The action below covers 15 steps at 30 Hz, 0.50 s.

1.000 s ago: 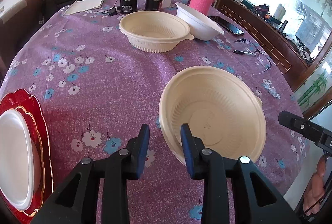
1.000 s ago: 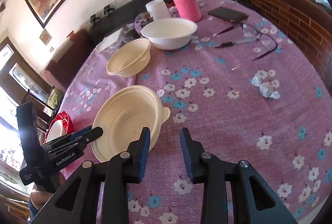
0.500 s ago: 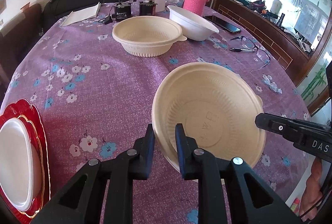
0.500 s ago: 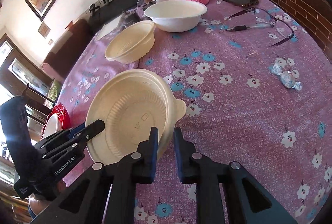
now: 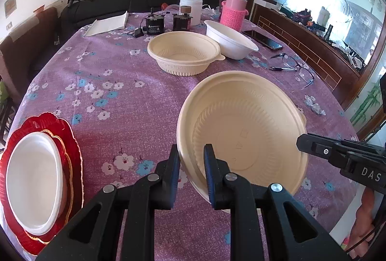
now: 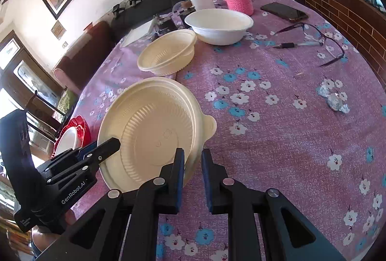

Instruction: Organize plates and bowls

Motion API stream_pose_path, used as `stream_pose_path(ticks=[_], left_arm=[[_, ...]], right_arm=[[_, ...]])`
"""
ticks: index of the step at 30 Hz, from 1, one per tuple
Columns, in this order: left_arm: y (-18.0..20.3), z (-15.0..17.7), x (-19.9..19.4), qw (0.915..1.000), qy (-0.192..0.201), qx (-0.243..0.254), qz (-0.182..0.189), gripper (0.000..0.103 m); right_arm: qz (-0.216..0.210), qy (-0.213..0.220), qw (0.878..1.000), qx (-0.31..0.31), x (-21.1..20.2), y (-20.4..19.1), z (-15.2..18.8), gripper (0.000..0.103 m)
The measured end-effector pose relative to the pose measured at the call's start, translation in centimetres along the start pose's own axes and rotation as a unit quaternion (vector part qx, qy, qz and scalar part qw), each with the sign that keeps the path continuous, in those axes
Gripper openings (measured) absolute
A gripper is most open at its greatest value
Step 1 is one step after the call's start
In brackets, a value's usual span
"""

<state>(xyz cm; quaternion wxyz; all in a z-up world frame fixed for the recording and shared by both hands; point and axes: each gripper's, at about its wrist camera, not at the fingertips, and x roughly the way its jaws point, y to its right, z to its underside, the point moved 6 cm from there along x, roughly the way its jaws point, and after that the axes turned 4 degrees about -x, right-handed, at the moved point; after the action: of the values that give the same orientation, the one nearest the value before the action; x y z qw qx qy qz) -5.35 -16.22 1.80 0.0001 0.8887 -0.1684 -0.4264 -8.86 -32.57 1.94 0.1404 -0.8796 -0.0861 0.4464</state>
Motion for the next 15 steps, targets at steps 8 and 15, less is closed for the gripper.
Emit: stream_pose_path(ticks=[8,15], left_arm=[[-1.7,-0.4,-2.4,0.9994,0.027,-0.017,-0.009,0.019],[-3.9,-0.7,-5.1,0.9979,0.053,-0.034,-0.017,0.019]], right_arm=[[0.006,0.008,0.999,-0.038,-0.1,-2.8,-0.8,0.016],[-0.004,0.017,0.997,-0.069,-0.6,-5.8,-1.8,0.016]])
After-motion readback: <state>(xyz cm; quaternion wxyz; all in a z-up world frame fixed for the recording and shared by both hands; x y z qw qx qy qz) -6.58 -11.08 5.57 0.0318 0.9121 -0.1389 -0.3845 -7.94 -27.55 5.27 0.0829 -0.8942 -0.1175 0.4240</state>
